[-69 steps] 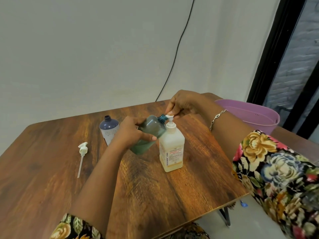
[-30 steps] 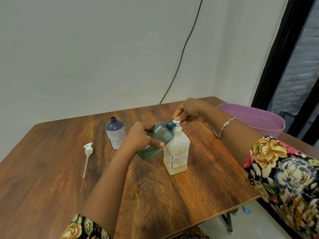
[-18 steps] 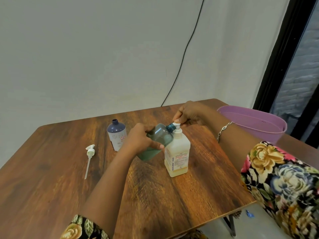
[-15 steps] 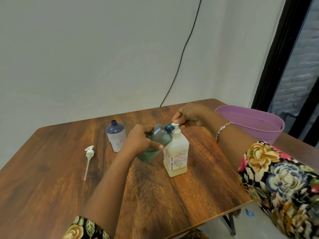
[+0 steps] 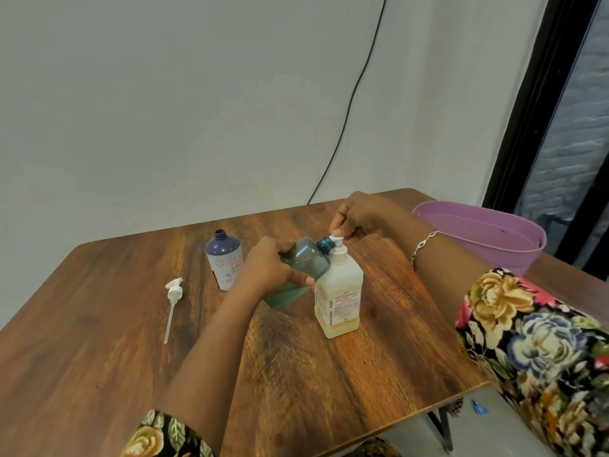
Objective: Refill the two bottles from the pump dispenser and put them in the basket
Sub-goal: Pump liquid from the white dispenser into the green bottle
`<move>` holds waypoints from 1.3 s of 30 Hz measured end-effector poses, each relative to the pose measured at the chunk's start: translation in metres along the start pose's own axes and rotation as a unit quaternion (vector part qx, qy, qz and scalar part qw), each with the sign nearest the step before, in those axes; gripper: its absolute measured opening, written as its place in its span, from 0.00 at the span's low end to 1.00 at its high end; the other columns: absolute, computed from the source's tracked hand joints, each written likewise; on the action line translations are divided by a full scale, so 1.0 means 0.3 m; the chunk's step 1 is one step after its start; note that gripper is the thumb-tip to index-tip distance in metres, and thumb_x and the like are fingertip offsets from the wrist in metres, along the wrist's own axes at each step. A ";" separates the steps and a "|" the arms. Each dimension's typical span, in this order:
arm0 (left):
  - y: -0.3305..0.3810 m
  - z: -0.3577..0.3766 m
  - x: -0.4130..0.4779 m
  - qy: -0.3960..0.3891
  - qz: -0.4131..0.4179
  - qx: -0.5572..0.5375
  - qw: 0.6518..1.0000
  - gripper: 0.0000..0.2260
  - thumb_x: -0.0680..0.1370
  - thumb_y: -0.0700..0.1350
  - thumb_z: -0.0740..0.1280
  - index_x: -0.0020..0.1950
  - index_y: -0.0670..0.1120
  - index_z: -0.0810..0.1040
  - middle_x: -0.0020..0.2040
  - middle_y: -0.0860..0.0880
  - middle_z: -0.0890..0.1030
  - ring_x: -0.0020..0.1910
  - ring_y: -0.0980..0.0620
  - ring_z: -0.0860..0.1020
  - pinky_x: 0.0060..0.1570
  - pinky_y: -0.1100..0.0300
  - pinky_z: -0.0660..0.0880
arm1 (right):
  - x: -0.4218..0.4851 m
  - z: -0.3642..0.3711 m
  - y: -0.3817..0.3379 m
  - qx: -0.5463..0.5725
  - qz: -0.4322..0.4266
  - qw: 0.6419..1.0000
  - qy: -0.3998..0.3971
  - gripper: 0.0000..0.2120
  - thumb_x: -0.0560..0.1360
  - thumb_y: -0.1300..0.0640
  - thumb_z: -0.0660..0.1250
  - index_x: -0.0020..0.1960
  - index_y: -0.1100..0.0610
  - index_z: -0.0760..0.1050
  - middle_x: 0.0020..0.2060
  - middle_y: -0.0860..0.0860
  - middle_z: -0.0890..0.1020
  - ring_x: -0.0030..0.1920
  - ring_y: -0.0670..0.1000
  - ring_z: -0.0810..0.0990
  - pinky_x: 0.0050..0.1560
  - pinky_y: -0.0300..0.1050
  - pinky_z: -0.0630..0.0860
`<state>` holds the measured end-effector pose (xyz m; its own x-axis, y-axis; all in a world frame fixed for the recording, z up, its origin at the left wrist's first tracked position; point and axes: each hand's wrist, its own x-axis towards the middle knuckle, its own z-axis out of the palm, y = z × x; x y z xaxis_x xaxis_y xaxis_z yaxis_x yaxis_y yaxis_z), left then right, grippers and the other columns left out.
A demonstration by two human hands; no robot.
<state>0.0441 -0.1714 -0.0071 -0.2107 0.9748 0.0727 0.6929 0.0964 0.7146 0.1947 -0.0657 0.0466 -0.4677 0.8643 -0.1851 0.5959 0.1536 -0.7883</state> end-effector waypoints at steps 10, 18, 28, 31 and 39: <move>0.009 -0.031 0.018 0.018 0.022 0.007 1.000 0.36 0.63 0.44 0.78 0.68 0.43 0.71 0.63 0.46 0.77 0.60 0.47 0.74 0.61 0.51 0.71 | -0.007 -0.027 -0.043 -0.003 -0.004 1.000 -0.015 0.06 0.72 0.72 0.65 0.41 0.65 0.78 0.35 0.55 0.79 0.36 0.48 0.77 0.36 0.36 0.77; -0.006 -0.002 0.006 0.005 0.011 0.003 1.000 0.35 0.65 0.44 0.77 0.70 0.44 0.68 0.64 0.46 0.75 0.62 0.47 0.73 0.62 0.52 0.70 | 0.001 -0.011 0.000 0.021 -0.002 1.000 -0.013 0.07 0.72 0.72 0.65 0.39 0.64 0.77 0.35 0.55 0.80 0.35 0.48 0.77 0.29 0.35 0.76; -0.007 -0.009 0.015 0.020 0.013 0.001 1.000 0.36 0.64 0.45 0.78 0.70 0.43 0.69 0.64 0.46 0.76 0.61 0.47 0.74 0.62 0.50 0.71 | 0.000 -0.008 0.004 0.043 -0.004 0.999 0.005 0.07 0.73 0.71 0.64 0.38 0.63 0.77 0.35 0.56 0.79 0.34 0.49 0.75 0.33 0.37 0.75; -0.015 0.012 0.007 0.010 0.014 0.006 1.000 0.37 0.65 0.44 0.77 0.71 0.43 0.67 0.66 0.46 0.74 0.63 0.47 0.72 0.63 0.50 0.70 | 0.005 0.001 0.024 0.044 0.003 0.999 0.003 0.09 0.73 0.72 0.63 0.38 0.63 0.76 0.35 0.56 0.79 0.34 0.49 0.75 0.32 0.37 0.74; 0.019 -0.012 -0.001 0.013 0.034 -0.014 0.999 0.36 0.64 0.44 0.77 0.70 0.43 0.69 0.64 0.46 0.76 0.60 0.47 0.74 0.62 0.49 0.71 | -0.010 -0.049 -0.004 0.051 -0.010 0.999 -0.004 0.06 0.71 0.72 0.66 0.39 0.64 0.78 0.35 0.55 0.80 0.36 0.48 0.78 0.31 0.34 0.77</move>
<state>0.0455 -0.1719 -0.0005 -0.1812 0.9734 0.1400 0.6867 0.0234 0.7266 0.2052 -0.0615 0.0568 -0.4846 0.8575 -0.1728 0.5167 0.1213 -0.8475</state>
